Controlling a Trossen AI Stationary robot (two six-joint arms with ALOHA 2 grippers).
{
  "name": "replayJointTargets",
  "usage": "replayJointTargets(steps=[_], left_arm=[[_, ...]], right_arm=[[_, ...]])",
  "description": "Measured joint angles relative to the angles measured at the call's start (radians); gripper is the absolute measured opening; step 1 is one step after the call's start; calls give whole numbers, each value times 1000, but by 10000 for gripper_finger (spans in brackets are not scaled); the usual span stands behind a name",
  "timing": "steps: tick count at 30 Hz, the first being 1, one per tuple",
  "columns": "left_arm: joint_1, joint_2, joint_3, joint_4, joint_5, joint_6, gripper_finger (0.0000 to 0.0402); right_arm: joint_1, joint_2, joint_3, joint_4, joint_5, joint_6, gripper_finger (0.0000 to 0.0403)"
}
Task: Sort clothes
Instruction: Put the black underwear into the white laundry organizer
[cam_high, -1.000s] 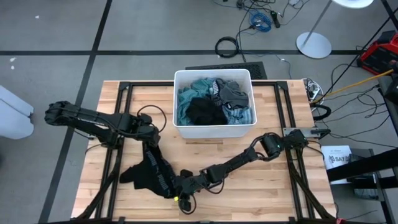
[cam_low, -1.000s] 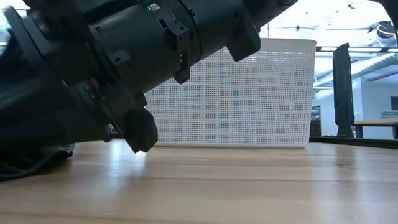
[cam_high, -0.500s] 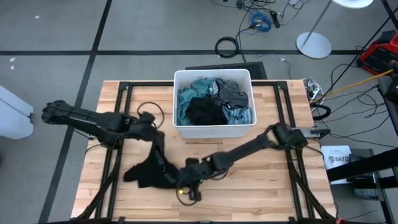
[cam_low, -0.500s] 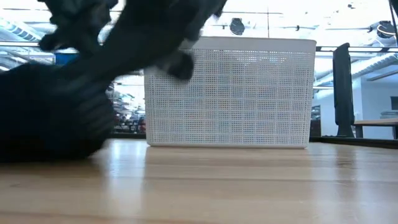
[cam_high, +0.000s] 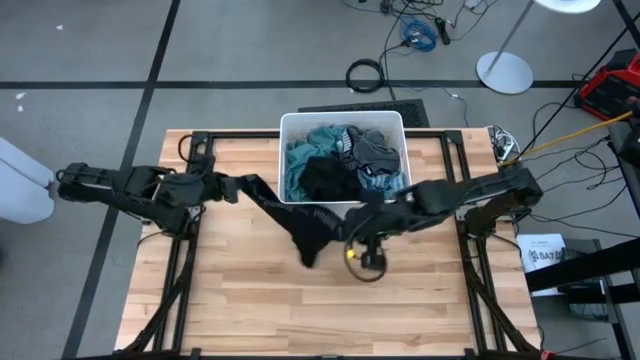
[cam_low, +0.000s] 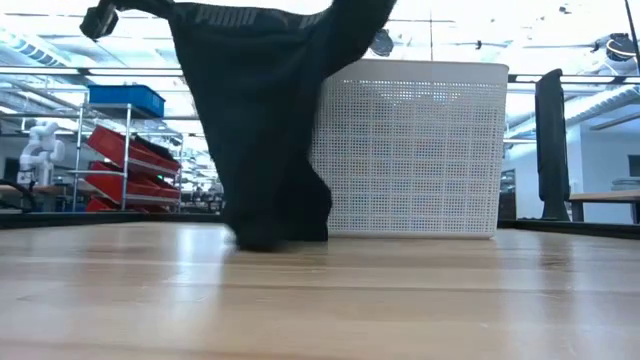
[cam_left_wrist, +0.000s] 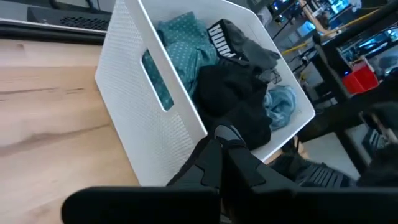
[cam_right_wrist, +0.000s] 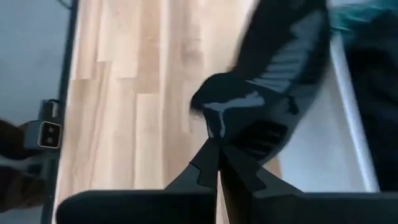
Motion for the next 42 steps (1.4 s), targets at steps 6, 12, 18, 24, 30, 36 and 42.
replayJointTargets(steps=[6,12,18,24,30,36,42], left_arm=[[-14,33,0,50,79,0,5],[-143,148,0,24,321,-79,5],[-389,313,0,42,419,-301,5],[-510,511,0,113,398,-470,5],[-453,654,0,99,342,-489,5],[-396,708,0,82,237,-489,5],[-346,711,0,67,218,-483,16]], right_arm=[[16,-45,0,-99,29,94,0],[167,-40,-39,-61,-77,173,0],[379,-39,-118,105,-85,408,0],[462,-39,-236,278,-38,537,0],[376,-54,-421,298,-60,518,0],[266,-64,-658,459,-230,558,0],[242,-64,-802,575,-333,622,0]])
